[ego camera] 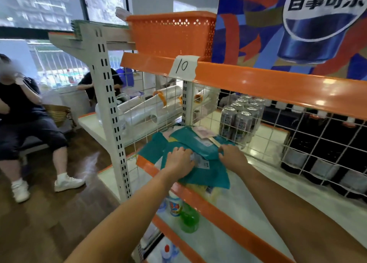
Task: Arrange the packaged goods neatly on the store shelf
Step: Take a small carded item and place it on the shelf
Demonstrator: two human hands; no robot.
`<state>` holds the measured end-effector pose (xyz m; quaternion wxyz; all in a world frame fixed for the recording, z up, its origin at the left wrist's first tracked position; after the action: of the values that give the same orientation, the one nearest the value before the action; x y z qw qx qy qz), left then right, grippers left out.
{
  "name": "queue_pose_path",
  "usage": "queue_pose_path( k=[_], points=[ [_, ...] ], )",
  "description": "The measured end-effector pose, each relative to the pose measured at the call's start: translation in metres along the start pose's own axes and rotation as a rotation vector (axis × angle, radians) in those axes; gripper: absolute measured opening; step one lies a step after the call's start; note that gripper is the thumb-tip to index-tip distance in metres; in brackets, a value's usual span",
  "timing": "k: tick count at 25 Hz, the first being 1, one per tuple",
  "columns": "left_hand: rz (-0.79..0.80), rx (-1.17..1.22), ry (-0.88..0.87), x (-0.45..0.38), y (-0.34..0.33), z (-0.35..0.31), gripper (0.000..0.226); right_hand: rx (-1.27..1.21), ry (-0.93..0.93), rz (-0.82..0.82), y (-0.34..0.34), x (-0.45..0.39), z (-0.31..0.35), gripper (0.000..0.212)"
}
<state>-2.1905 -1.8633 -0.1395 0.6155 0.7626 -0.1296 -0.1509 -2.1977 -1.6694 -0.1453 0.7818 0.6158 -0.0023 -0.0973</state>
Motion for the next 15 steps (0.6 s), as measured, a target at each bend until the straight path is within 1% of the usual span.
queue_pose_path(
  k=[4, 8, 12, 15],
  points=[
    [-0.003, 0.020, -0.062, -0.034, 0.004, 0.018, 0.042, 0.006, -0.089, 0.005, -0.009, -0.031, 0.007, 0.031],
    [-0.015, 0.028, -0.114, -0.060, 0.006, 0.036, 0.042, 0.072, -0.163, 0.077, -0.017, -0.058, 0.014, 0.027],
    [0.023, 0.019, -0.154, -0.076, 0.003, 0.052, 0.042, 0.178, -0.204, 0.100, -0.022, -0.073, 0.022, 0.024],
    [0.050, 0.018, -0.191, -0.084, -0.001, 0.058, 0.040, 0.165, -0.244, 0.114, -0.016, -0.076, 0.029, 0.020]
  ],
)
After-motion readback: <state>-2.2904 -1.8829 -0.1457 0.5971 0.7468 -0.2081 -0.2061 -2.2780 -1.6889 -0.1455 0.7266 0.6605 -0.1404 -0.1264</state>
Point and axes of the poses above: each hand's wrist, its own x-axis away from the middle knuckle, its own y-axis out of the back of the hand, z = x × y, the point moved 1 cm from there along -x, towards the middle knuckle, and after that the axes turned 3 degrees about -y, right-handed, at the moved point
